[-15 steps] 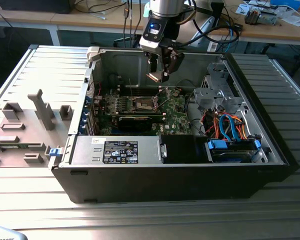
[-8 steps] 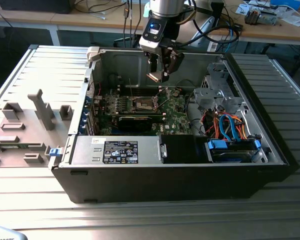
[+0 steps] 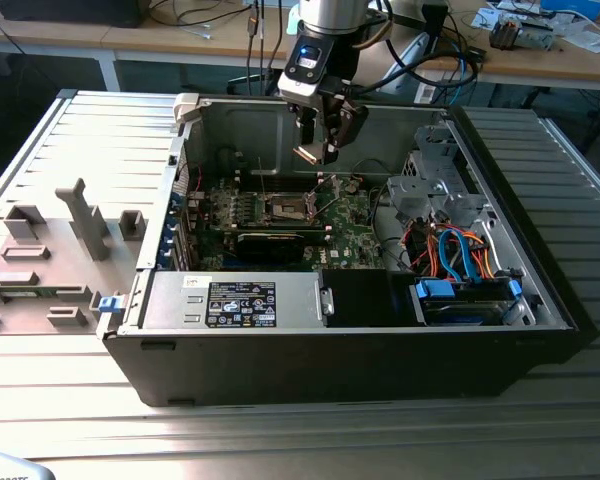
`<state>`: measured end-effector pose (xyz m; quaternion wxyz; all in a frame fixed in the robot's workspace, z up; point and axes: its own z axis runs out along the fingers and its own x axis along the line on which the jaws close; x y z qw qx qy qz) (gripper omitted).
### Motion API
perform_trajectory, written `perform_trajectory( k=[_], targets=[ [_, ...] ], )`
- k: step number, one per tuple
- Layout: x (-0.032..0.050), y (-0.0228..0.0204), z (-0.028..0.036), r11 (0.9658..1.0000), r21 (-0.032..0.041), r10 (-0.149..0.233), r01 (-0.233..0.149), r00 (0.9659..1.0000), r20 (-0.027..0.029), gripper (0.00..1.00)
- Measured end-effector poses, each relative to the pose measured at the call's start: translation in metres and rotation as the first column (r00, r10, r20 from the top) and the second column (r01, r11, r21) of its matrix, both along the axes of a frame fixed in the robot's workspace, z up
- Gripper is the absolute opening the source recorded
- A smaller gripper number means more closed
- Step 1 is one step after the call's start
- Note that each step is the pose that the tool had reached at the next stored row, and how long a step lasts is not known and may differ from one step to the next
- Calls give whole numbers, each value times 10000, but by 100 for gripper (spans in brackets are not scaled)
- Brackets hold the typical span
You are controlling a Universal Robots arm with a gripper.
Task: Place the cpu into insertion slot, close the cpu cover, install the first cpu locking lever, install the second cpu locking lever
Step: 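Place the cpu into insertion slot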
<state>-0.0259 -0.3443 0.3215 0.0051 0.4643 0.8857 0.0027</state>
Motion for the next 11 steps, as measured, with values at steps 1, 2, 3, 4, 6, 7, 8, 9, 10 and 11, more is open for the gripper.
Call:
perform_trajectory(
  k=[1, 2, 3, 4, 6, 7, 8, 9, 10, 11],
  targets=[
    [0, 0, 0, 10000, -1, -8, 8, 10000, 0, 54],
    [0, 0, 0, 10000, 0, -17, 17, 10000, 0, 54],
    [0, 0, 0, 10000, 0, -25, 25, 10000, 0, 54],
    [0, 0, 0, 10000, -1, -36, 36, 10000, 0, 54],
    [0, 0, 0, 10000, -1, -61, 61, 10000, -1, 54],
    [0, 0, 0, 10000, -2, -68, 68, 10000, 0, 54],
    [0, 0, 0, 10000, -2, -74, 74, 10000, 0, 54],
    [0, 0, 0, 10000, -2, -84, 84, 10000, 0, 54],
    [0, 0, 0, 10000, -2, -91, 91, 10000, 0, 54],
    [0, 0, 0, 10000, -3, -99, 99, 10000, 0, 54]
  ],
)
